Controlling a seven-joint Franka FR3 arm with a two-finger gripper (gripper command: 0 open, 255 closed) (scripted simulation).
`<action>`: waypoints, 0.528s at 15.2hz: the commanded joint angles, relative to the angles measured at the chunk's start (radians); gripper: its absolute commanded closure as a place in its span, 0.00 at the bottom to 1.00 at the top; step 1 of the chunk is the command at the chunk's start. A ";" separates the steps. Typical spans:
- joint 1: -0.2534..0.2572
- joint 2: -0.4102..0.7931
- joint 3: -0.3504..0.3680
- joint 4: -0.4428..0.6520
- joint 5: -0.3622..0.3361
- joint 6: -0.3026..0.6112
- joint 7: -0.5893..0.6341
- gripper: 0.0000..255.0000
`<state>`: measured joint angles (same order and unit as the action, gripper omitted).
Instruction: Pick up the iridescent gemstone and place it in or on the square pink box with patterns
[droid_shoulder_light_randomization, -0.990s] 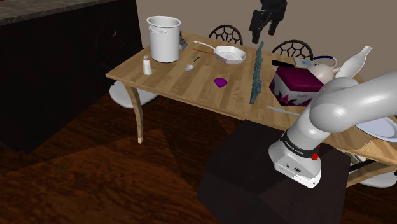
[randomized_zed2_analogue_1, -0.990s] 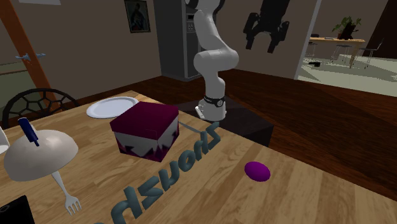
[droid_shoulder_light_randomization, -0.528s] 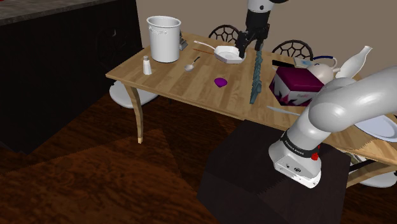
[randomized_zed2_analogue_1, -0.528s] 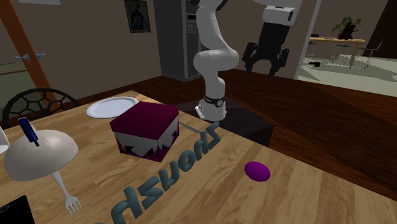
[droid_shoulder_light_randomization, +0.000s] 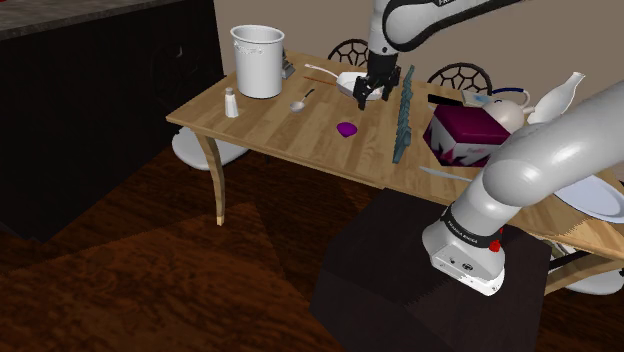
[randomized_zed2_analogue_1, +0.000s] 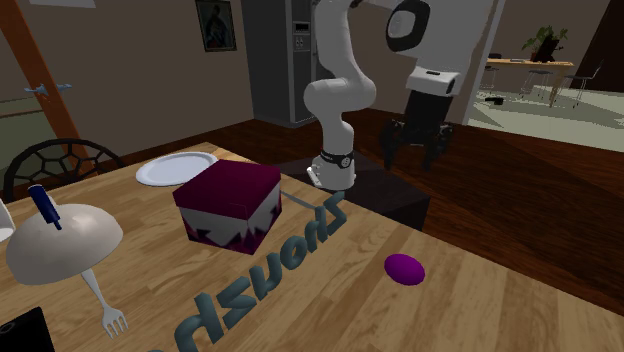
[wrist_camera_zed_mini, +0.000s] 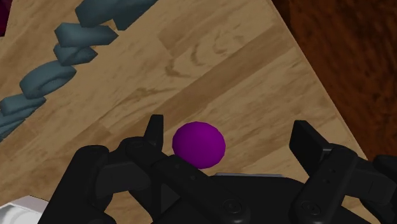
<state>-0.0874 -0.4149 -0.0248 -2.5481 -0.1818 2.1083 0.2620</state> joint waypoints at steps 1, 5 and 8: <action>-0.012 0.078 -0.012 0.004 -0.009 0.083 0.010 0.00; -0.032 0.226 -0.029 0.021 -0.023 0.226 0.033 0.00; -0.045 0.344 -0.042 0.050 -0.030 0.325 0.049 0.00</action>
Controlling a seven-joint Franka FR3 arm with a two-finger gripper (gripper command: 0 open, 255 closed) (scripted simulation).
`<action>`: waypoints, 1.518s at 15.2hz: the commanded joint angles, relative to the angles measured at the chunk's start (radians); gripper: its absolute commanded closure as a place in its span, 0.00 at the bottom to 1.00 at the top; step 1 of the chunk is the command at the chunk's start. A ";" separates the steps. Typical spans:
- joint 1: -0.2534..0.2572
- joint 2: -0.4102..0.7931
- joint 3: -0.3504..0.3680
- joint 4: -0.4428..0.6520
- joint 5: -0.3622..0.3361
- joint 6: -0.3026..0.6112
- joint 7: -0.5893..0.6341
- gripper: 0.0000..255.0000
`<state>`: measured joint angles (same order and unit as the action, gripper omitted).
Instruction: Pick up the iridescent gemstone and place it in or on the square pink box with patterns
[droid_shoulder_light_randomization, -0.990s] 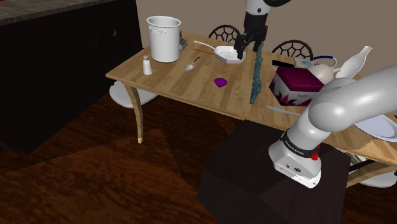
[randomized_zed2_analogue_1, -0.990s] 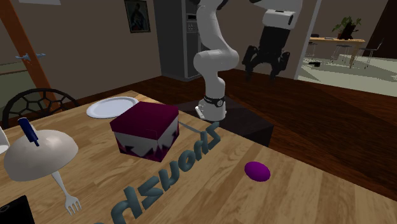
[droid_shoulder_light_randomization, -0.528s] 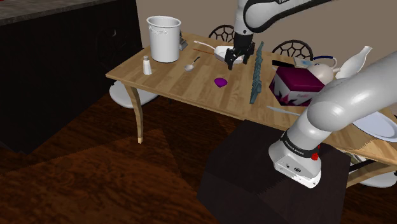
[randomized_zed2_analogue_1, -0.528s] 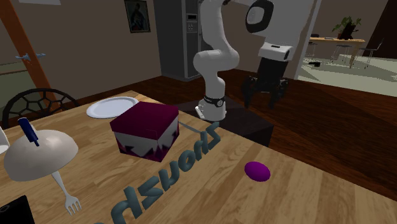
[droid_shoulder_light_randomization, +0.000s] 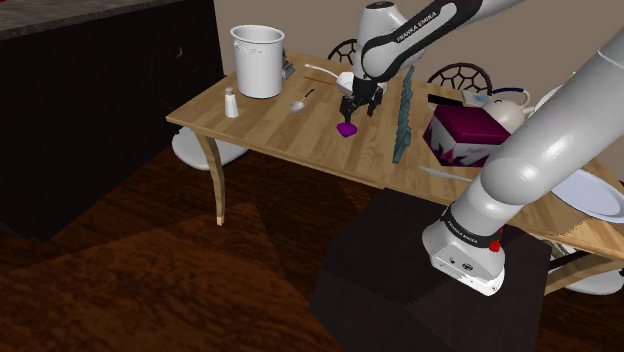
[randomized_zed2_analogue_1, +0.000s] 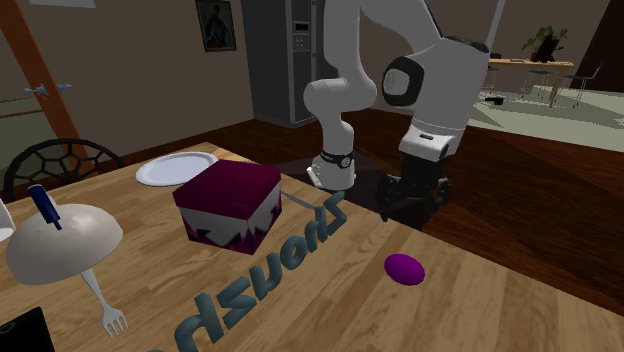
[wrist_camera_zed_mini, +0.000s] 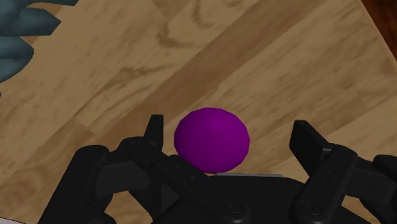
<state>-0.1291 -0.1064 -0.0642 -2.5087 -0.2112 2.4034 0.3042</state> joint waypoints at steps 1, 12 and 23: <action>-0.007 0.075 -0.007 0.024 -0.002 0.060 0.011 0.00; -0.023 0.266 -0.025 0.053 -0.022 0.230 0.033 0.00; -0.023 0.266 -0.025 0.053 -0.022 0.229 0.033 1.00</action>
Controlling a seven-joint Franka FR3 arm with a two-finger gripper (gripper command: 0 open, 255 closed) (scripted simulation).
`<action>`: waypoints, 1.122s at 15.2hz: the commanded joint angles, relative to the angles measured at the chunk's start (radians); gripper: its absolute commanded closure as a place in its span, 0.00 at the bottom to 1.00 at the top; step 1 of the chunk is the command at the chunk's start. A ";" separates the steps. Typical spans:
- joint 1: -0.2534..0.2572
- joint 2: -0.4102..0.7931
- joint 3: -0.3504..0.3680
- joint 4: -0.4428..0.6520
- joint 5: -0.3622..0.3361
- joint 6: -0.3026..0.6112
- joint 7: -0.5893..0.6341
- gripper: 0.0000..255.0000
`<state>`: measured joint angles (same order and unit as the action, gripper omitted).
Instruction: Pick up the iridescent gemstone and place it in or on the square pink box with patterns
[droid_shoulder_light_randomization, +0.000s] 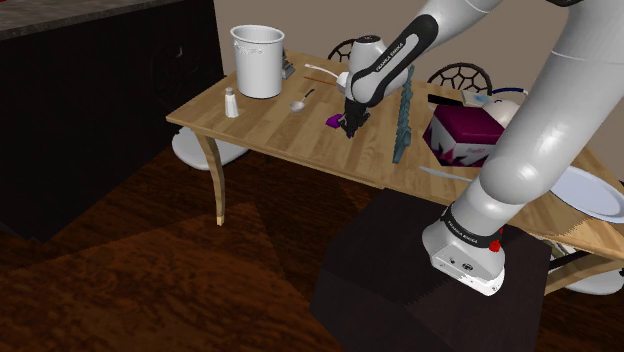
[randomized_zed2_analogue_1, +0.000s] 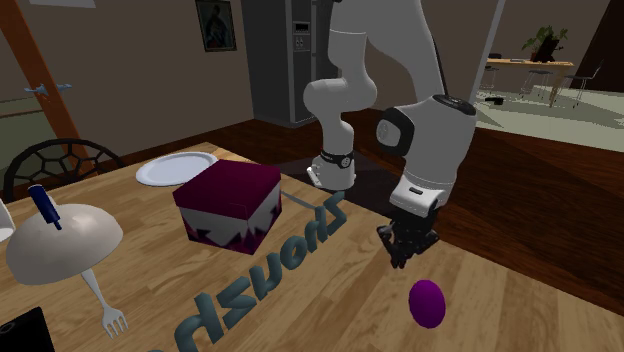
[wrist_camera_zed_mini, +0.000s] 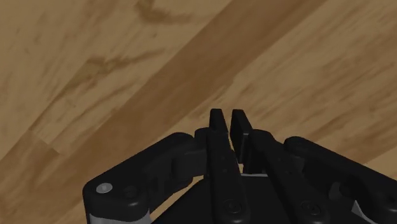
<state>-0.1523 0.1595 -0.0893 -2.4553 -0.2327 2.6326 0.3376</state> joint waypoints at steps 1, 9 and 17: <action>0.000 0.000 0.000 0.000 0.000 0.000 0.000 1.00; -0.044 0.019 0.031 0.050 0.159 0.012 -0.092 0.00; -0.176 0.108 0.126 0.196 0.545 0.030 -0.312 0.00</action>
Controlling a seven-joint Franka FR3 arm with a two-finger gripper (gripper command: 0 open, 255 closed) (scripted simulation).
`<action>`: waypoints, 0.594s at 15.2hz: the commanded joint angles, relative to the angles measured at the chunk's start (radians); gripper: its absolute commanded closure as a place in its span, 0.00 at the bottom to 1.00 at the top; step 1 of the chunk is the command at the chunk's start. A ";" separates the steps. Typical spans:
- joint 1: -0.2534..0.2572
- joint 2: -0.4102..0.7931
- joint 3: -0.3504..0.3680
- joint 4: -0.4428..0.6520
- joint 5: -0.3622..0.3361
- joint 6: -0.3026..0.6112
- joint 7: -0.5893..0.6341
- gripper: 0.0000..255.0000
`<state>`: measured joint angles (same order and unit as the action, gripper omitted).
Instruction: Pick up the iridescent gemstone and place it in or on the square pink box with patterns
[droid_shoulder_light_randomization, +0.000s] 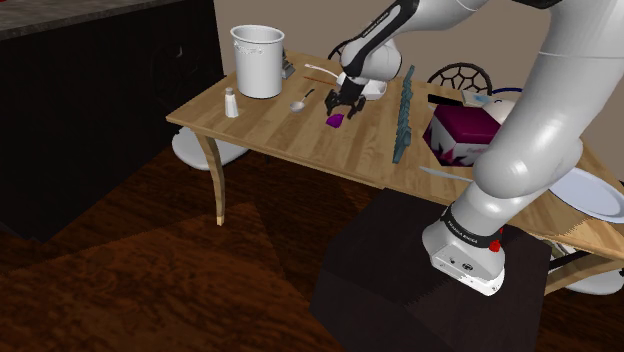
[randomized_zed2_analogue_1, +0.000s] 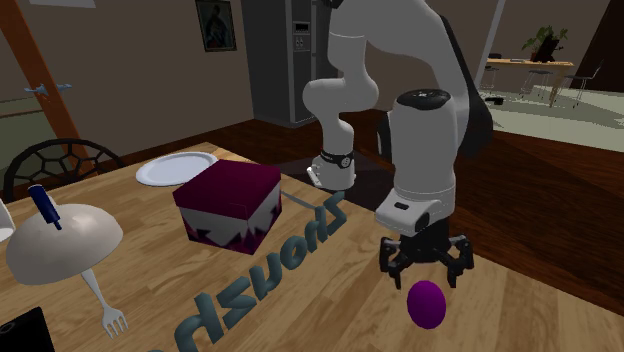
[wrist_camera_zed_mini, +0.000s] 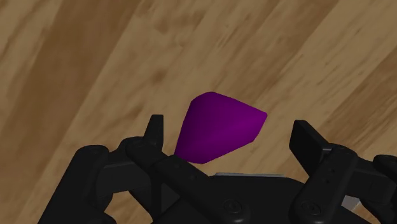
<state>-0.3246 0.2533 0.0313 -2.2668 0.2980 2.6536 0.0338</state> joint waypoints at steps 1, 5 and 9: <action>-0.003 0.028 0.007 0.010 0.018 0.019 -0.010 0.00; -0.003 0.075 0.016 0.021 0.030 0.056 -0.019 0.00; -0.004 0.075 0.016 0.021 0.030 0.056 -0.019 0.00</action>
<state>-0.3280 0.3277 0.0471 -2.2457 0.3273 2.7093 0.0146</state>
